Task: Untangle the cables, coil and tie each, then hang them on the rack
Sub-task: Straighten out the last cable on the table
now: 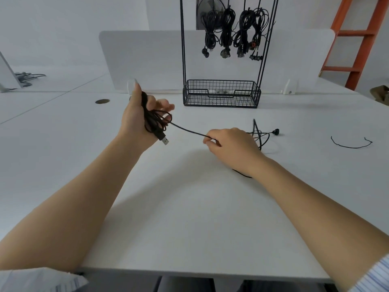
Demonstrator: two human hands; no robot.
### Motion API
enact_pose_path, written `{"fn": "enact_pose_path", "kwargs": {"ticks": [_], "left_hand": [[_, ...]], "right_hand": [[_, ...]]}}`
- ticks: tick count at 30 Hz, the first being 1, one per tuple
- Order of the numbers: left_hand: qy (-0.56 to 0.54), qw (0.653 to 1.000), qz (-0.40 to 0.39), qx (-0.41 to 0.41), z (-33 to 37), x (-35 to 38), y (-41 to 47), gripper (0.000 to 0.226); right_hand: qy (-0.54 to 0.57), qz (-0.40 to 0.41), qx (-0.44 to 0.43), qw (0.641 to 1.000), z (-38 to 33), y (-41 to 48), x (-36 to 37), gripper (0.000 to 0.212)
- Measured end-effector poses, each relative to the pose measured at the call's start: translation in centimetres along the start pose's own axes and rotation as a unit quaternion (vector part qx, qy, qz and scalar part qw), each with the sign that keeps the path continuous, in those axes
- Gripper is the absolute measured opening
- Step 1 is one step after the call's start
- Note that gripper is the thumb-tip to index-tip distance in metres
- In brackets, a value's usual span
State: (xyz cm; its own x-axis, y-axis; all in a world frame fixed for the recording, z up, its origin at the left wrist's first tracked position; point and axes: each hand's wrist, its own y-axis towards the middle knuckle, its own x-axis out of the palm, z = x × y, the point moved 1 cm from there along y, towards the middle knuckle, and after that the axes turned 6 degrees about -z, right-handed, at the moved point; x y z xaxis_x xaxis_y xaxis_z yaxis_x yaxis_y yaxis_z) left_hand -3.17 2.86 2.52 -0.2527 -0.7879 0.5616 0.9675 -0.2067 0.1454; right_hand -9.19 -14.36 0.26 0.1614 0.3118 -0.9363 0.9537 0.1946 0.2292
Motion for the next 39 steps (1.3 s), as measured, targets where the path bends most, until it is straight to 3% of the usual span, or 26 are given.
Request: {"fn": "enact_pose_path", "kwargs": {"ticks": [4,8,11,14,17,20,26,30,32,36,37,39], "left_hand": [[-0.067,0.995,-0.003,-0.074,0.6,-0.6,0.0,0.070],[0.060,0.973,-0.115,-0.191,0.7,-0.7,0.0,0.064],[0.129,0.945,-0.156,-0.257,0.9,-0.1,-0.4,0.051],[0.198,0.929,-0.130,-0.283,0.9,0.1,-0.5,0.050],[0.344,0.901,-0.072,-0.255,0.6,-0.5,-0.1,0.050],[0.508,0.823,-0.086,-0.240,0.4,-0.8,-0.4,0.048],[0.717,0.605,-0.220,-0.268,0.6,-0.3,-1.6,0.065],[0.780,0.547,-0.171,-0.249,0.0,-0.5,-1.2,0.068],[0.771,0.580,-0.134,-0.224,0.0,-0.7,-0.9,0.065],[0.554,0.777,-0.181,-0.236,0.8,-1.5,-0.1,0.055],[0.497,0.809,-0.201,-0.241,1.2,-1.8,0.0,0.055],[0.416,0.836,-0.249,-0.258,1.8,-2.3,0.0,0.051]], "right_hand": [[-0.008,0.102,0.023,0.994,0.5,0.4,0.0,0.024],[-0.001,0.156,0.012,0.988,0.6,0.4,0.0,0.029],[-0.016,0.218,-0.024,0.975,0.7,0.6,0.6,0.038],[-0.039,0.267,-0.019,0.963,1.1,1.0,0.6,0.037],[-0.057,0.293,-0.007,0.954,1.7,1.0,0.1,0.036],[-0.078,0.300,-0.005,0.951,2.1,1.0,-0.2,0.040],[-0.143,0.329,-0.020,0.933,2.2,1.2,-0.1,0.033],[-0.109,0.337,-0.009,0.935,2.3,1.0,-0.2,0.025],[-0.099,0.325,0.000,0.941,2.1,0.9,-0.4,0.020],[0.051,0.166,0.044,0.984,1.6,0.7,-1.7,0.017],[0.102,0.126,0.039,0.986,1.6,0.5,-1.9,0.021],[0.208,0.049,0.011,0.977,1.4,0.2,-2.3,0.032]]}}
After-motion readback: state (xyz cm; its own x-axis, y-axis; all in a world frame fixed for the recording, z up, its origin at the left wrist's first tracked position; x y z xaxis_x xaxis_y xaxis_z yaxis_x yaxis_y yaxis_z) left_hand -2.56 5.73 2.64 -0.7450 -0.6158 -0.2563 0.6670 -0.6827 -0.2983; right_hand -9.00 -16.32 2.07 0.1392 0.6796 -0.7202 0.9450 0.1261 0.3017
